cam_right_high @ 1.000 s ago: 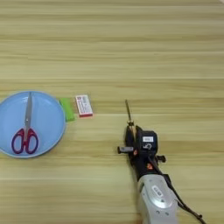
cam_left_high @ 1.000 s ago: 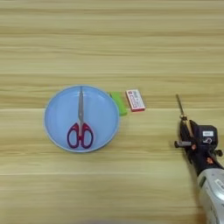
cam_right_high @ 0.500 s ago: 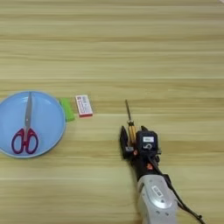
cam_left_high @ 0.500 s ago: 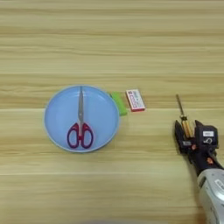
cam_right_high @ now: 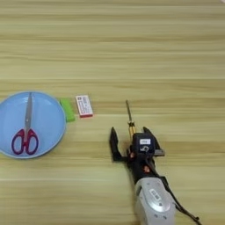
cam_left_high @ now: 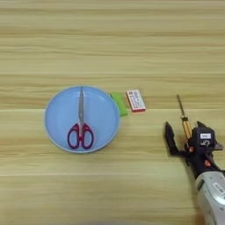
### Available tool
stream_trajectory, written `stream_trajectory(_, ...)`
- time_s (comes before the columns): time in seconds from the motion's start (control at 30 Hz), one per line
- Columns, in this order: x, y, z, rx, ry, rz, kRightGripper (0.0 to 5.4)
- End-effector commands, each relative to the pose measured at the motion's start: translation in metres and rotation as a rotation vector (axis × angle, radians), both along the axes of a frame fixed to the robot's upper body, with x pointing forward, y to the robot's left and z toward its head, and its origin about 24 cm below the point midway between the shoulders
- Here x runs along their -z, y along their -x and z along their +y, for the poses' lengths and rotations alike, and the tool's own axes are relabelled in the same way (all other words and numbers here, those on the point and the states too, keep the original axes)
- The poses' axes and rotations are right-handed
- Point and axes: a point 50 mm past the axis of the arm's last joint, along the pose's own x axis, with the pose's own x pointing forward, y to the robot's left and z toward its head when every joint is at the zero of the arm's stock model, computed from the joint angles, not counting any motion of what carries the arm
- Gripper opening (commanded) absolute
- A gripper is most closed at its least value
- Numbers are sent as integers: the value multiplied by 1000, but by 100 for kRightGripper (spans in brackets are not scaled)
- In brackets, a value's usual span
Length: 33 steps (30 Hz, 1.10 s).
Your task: Move the objects on the table
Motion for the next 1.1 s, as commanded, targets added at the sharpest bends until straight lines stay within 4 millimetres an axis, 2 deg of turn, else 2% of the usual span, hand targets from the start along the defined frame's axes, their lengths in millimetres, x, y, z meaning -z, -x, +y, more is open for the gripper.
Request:
stream_trajectory(0.03,-18,-8,-2,-6,28,-96,530)
stream_trajectory(0.57,-43,-15,-1,-30,62,-220,539)
stream_trajectory(0.77,-70,-28,13,-77,63,-330,539)
stream_trajectory(1.1,-83,-61,35,-149,72,-328,539)
